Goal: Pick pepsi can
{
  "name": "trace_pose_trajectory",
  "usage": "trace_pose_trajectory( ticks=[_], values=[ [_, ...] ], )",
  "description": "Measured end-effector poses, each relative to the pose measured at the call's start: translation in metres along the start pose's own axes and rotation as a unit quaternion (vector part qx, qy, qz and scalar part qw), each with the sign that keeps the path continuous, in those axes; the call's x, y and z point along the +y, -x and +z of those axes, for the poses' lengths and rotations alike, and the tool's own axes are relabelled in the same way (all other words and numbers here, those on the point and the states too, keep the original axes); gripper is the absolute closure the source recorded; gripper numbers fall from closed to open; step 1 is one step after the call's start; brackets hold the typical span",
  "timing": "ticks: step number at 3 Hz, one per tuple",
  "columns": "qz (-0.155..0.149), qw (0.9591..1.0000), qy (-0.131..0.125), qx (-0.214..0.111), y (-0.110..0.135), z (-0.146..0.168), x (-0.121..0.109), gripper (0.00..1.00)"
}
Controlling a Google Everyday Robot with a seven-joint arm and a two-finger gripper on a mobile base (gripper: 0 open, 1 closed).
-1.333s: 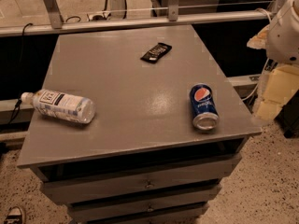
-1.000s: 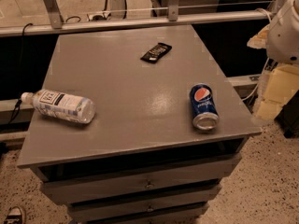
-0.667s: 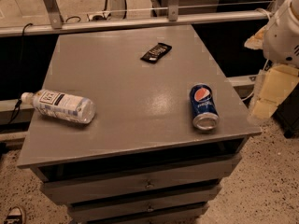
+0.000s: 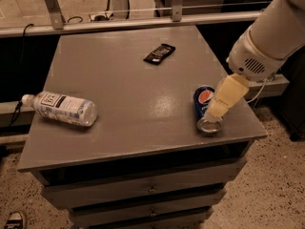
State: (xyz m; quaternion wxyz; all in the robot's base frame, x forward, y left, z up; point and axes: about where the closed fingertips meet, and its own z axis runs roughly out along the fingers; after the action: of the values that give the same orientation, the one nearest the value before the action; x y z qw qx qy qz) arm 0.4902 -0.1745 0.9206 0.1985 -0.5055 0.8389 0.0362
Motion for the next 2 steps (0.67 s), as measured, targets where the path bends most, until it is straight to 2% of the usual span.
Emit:
trace_pose_trajectory(
  ticks=[1, 2],
  values=[
    [0.068, 0.9973, -0.027, 0.004, 0.013, 0.025, -0.011, 0.00],
    [0.127, 0.9898, -0.056, 0.030, 0.011, 0.044, -0.023, 0.00]
  ],
)
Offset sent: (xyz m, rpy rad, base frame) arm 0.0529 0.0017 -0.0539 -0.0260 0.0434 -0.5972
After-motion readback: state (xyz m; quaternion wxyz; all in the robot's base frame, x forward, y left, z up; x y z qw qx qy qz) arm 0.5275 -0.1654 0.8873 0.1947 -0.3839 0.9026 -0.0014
